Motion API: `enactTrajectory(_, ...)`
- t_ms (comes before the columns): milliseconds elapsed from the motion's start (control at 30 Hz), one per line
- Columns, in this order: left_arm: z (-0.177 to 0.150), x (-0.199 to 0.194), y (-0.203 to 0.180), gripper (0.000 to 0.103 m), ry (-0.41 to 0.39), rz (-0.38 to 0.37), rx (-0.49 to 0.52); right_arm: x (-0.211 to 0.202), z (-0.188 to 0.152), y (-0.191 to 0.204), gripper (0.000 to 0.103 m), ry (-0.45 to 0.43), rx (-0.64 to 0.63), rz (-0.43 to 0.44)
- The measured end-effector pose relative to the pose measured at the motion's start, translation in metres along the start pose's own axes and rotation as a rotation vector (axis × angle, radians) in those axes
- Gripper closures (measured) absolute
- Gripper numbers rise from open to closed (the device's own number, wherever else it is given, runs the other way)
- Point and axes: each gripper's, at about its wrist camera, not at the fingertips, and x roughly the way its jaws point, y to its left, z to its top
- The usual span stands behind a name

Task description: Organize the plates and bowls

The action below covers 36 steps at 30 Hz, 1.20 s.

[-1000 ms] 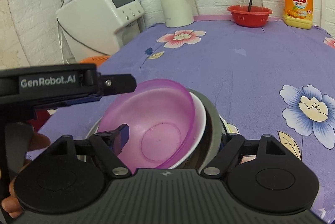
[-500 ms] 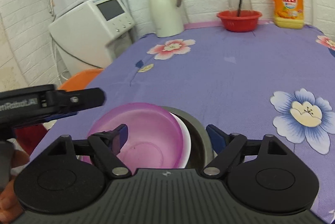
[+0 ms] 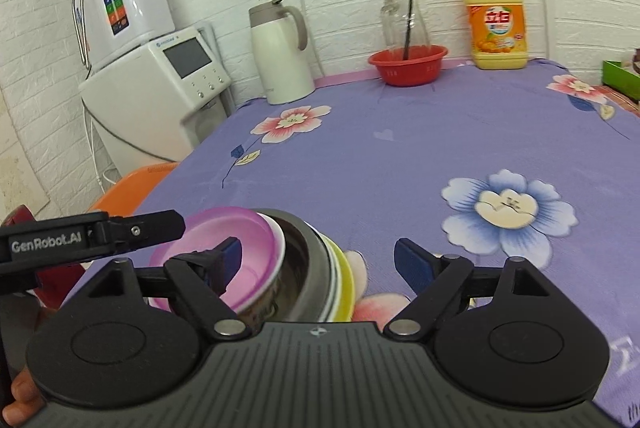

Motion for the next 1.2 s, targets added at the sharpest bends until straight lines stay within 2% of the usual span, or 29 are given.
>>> enactTrajectory(167,-0.031,-0.034,-0.021,0.021,-0.036,0.01,0.048,-0.036,-0.022,-0.007,0.0,-0.061,0.019,-0.022)
enactTrajectory(200,-0.037,-0.038,-0.024,0.007,-0.037,0.014,0.055,-0.042,-0.027,-0.008,0.0,-0.067,0.025,-0.024)
enactTrajectory(333,-0.061,-0.049,-0.036,0.008,-0.061,0.038,0.113,-0.059,-0.047,-0.013,0.0,-0.092,0.032,-0.06)
enactTrajectory(500,-0.087,-0.056,-0.041,0.008,-0.055,0.059,0.127,-0.072,-0.069,-0.021,0.0,-0.115,0.043,-0.093)
enactTrajectory(633,-0.104,-0.065,-0.047,0.008,-0.079,0.123,0.202,-0.086,-0.079,-0.022,0.0,-0.14,0.054,-0.099)
enactTrajectory(833,-0.123,-0.089,-0.049,0.008,-0.132,0.134,0.236,-0.104,-0.094,-0.011,0.0,-0.184,0.035,-0.095)
enactTrajectory(933,-0.126,-0.093,-0.048,0.008,-0.147,0.144,0.243,-0.102,-0.097,-0.011,0.0,-0.18,0.041,-0.083)
enactTrajectory(1067,-0.122,-0.086,-0.044,0.008,-0.111,0.119,0.196,-0.102,-0.095,-0.013,0.0,-0.182,0.045,-0.088)
enactTrajectory(1200,-0.124,-0.085,-0.049,0.008,-0.101,0.117,0.221,-0.109,-0.097,-0.015,0.0,-0.197,0.048,-0.093)
